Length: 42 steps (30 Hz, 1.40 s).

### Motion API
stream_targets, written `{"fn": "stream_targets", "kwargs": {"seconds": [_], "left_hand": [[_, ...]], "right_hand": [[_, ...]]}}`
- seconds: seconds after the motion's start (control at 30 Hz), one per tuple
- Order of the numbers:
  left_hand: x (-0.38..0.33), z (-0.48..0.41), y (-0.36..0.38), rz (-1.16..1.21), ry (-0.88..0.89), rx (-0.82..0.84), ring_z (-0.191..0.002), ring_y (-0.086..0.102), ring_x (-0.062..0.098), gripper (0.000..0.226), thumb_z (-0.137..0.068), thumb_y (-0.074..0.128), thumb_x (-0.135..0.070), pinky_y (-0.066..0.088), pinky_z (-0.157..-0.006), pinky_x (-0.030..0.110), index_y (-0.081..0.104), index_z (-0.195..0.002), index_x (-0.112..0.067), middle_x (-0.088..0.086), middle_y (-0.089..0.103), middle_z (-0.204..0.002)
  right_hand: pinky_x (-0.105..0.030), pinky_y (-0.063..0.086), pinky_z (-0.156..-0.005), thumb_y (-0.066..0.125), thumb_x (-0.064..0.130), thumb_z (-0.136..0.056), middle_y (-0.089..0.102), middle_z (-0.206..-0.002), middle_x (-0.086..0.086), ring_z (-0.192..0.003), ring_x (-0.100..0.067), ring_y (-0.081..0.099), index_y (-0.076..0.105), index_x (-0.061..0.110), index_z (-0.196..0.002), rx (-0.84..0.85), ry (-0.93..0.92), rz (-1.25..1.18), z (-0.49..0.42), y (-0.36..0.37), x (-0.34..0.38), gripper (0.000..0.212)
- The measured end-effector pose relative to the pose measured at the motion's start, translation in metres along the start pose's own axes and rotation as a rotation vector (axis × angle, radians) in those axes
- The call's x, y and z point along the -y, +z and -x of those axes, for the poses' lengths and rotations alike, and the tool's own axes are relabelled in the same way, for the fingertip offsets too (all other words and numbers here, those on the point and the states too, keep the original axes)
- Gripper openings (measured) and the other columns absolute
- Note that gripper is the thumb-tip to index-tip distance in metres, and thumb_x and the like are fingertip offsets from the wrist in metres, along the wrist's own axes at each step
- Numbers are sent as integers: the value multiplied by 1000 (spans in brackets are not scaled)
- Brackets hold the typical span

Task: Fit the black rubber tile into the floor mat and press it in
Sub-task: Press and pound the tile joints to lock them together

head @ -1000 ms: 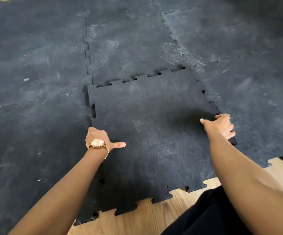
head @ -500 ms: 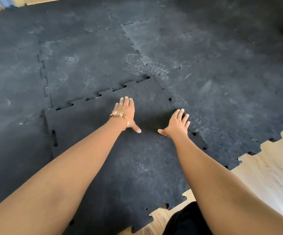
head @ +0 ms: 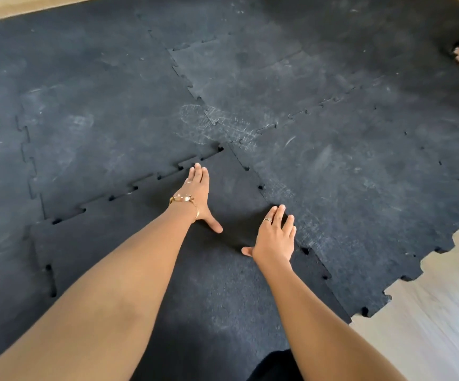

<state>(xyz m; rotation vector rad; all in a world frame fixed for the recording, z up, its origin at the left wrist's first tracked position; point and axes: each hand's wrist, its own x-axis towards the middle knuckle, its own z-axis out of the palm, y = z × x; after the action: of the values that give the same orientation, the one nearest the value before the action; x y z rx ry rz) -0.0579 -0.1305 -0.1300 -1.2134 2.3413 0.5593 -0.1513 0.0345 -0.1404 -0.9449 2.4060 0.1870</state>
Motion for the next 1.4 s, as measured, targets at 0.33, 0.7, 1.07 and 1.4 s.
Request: {"fn": "stream_targets", "kwargs": {"seconds": [0.33, 0.7, 1.07, 1.4], "left_hand": [[2, -3, -26, -280, 35, 128, -150, 3, 28, 163, -41, 93, -54, 34, -112, 46, -16, -151, -7, 12, -23, -159], [-61, -35, -46, -235, -8, -15, -150, -1, 32, 157, -47, 89, -58, 19, -117, 47, -13, -151, -1, 17, -15, -160], [-63, -56, -41, -364, 15, 48, -150, -2, 31, 167, -36, 90, -62, 29, -113, 47, -15, -150, 2, 17, -15, -160], [-81, -23, -23, -490, 335, 2, -150, -3, 26, 128, -68, 87, -18, 33, -113, 45, -8, -153, -8, 9, -19, -160]], "right_hand": [[-44, 1, -123, 60, 64, -82, -13, -162, -20, -150, -39, -7, -14, -4, -151, 31, -128, 69, -2, -5, -15, 121], [-45, -5, -122, 64, 53, -87, -20, -161, -18, -149, -38, -16, -19, -2, -150, 4, -64, 12, 3, -1, -8, 117], [-40, -4, -123, 52, 66, -85, -22, -160, -21, -150, -31, -17, -18, -4, -149, -78, -101, -98, 15, 9, -25, 118], [-44, -6, -121, 53, 62, -87, -15, -161, -23, -150, -34, -12, -14, -7, -149, -46, -78, -51, 16, 5, -19, 114]]}}
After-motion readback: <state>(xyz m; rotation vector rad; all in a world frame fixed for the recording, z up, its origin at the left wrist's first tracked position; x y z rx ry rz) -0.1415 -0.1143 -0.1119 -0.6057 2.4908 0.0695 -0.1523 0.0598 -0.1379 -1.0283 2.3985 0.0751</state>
